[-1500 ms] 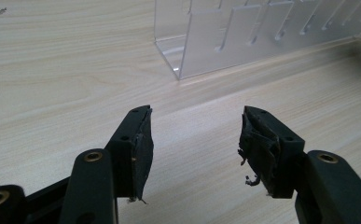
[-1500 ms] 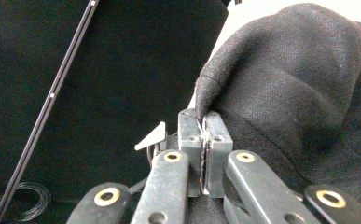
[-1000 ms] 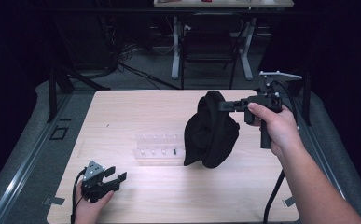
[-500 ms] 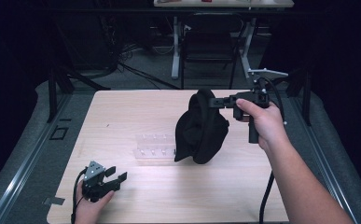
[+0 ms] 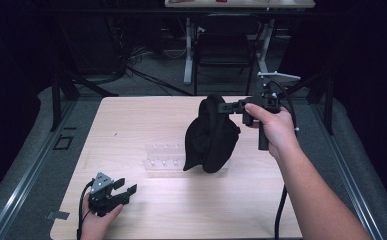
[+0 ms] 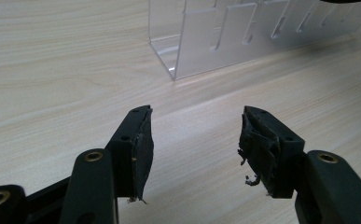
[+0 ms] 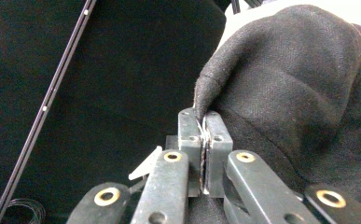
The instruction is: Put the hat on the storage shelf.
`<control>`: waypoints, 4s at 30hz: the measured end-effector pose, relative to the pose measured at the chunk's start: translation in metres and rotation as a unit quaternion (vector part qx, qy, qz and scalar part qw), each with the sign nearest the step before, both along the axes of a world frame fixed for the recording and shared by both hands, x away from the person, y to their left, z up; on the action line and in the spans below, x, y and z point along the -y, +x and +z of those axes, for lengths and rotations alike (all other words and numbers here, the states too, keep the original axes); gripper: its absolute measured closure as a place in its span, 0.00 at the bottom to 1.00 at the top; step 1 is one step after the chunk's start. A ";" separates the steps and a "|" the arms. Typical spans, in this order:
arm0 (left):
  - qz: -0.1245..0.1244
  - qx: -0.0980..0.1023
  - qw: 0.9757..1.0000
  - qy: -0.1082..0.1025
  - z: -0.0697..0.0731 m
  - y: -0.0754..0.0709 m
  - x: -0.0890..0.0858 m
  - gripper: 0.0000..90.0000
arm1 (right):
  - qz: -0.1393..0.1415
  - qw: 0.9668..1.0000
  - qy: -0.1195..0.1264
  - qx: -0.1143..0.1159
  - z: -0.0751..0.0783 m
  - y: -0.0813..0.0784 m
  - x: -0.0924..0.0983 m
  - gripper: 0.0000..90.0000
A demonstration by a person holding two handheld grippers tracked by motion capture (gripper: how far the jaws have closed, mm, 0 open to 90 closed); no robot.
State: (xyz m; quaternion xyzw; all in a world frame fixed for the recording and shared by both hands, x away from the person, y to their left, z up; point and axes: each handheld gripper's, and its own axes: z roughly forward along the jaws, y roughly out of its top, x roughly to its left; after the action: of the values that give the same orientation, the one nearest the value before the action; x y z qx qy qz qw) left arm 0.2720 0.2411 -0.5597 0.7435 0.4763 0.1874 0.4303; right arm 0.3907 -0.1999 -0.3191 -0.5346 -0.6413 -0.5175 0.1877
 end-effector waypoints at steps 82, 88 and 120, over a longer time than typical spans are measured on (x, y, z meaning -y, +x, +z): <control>-0.150 0.077 0.986 0.013 0.071 0.023 0.135 0.84 | -0.001 0.999 0.027 0.020 -0.009 0.013 -0.049 0.98; -0.152 0.085 0.985 0.018 0.069 0.025 0.135 0.90 | 0.001 0.999 0.028 0.019 -0.007 0.011 -0.050 0.98; -0.140 0.095 0.985 0.041 0.058 0.026 0.128 0.95 | 0.010 0.998 0.041 0.042 -0.001 0.004 -0.049 0.90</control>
State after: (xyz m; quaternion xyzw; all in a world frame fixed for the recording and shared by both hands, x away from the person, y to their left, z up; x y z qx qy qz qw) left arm 0.2980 0.1135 -0.5020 0.7989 0.3163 0.2146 0.4644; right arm 0.3943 -0.1506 -0.3202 -0.4980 -0.6323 -0.5630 0.1878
